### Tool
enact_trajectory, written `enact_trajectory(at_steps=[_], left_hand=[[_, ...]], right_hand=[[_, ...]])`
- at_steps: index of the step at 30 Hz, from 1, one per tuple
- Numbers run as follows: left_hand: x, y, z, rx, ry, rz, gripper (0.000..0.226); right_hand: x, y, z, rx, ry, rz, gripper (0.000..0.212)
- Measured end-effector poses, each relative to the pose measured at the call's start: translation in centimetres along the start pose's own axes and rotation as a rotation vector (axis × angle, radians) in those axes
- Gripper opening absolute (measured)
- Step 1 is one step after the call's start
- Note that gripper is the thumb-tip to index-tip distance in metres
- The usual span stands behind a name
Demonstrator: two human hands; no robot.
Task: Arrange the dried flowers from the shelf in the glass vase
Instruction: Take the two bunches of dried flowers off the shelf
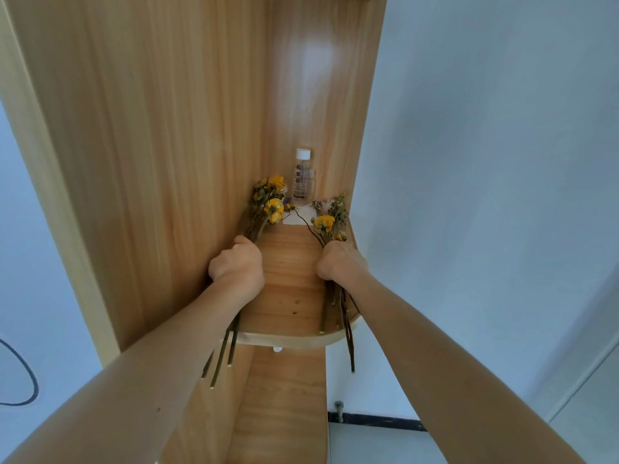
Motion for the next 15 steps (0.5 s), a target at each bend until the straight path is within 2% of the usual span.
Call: enact_trajectory(at_steps=[4,6,8,13,15], left_hand=[[-0.4,-0.1,-0.1,-0.074,-0.027,-0.007,0.04],[-0.8,0.0,-0.3,-0.12,-0.051,-0.017,0.039],[-1.2,0.0,-0.7,-0.17,-0.075,-0.033,0.037],[-3.2,0.0,-2.1,-0.369,-0.095,0.042,0.029],[-4.5,-0.4,-3.0,-0.479,-0.096,0.097,0.023]], right_hand=[[0.3,0.7,-0.1,0.069,-0.02,0.002,0.022],[0.5,1.3,-0.5,0.084,-0.01,0.01,0.011],[0.4,2.1,-1.3,0.113,0.015,0.025,0.015],[-1.2,4.2,-3.8,0.342,0.154,0.024,0.022],[-3.3,4.4,-4.7,0.42,0.211,-0.02,0.014]])
Point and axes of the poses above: each hand's wrist, its own x-axis towards the middle knuckle, its own z-axis out of the palm, y = z × x, the point moved 9 cm from there along x, towards the middle knuckle, and after that the axes turned 12 degrees about -z, right-handed, at the moved point
